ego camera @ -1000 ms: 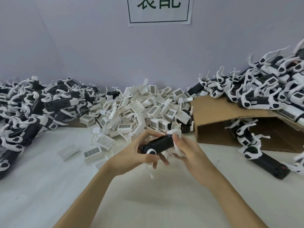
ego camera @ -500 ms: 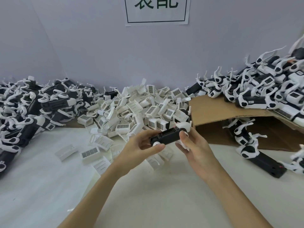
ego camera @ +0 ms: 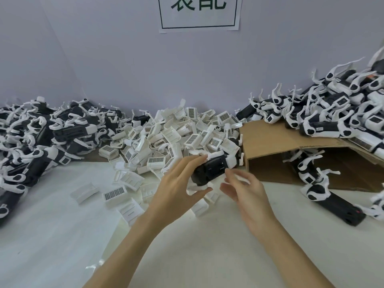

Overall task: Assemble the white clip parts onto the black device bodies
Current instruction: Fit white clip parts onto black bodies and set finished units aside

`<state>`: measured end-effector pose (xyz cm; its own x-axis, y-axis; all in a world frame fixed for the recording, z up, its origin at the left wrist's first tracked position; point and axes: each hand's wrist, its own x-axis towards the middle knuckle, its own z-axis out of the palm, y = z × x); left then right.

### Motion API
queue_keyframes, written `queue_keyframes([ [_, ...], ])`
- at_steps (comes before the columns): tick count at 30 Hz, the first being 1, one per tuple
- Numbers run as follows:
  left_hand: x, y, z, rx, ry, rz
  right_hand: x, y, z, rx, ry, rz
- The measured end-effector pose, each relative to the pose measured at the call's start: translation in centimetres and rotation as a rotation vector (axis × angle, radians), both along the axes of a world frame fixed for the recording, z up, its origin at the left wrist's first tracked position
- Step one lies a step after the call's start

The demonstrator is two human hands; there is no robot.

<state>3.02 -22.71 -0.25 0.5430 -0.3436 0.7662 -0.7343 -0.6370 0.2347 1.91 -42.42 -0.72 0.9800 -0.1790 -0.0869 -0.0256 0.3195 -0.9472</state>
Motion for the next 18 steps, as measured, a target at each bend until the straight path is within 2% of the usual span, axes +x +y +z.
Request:
queue_keyframes([
  [5, 0.1, -0.7, -1.3, 0.157, -0.081, -0.050, -0.3, 0.3, 0.7, 0.012, 0.039, 0.200],
  [9, -0.2, -1.1, -1.2, 0.230, -0.197, -0.106, -0.5, 0.3, 0.7, 0.021, 0.005, 0.233],
  [12, -0.9, -1.6, -0.9, 0.065, -0.208, -0.058, -0.6, 0.1, 0.7, 0.037, -0.079, 0.245],
  [16, -1.1, -1.5, 0.3, -0.190, -0.102, 0.004, -0.7, -0.2, 0.8, -0.266, -0.277, 0.249],
  [18, -1.0, -1.2, 0.8, -0.194, -0.036, -0.021, -0.7, -0.3, 0.6, -0.310, -0.369, 0.333],
])
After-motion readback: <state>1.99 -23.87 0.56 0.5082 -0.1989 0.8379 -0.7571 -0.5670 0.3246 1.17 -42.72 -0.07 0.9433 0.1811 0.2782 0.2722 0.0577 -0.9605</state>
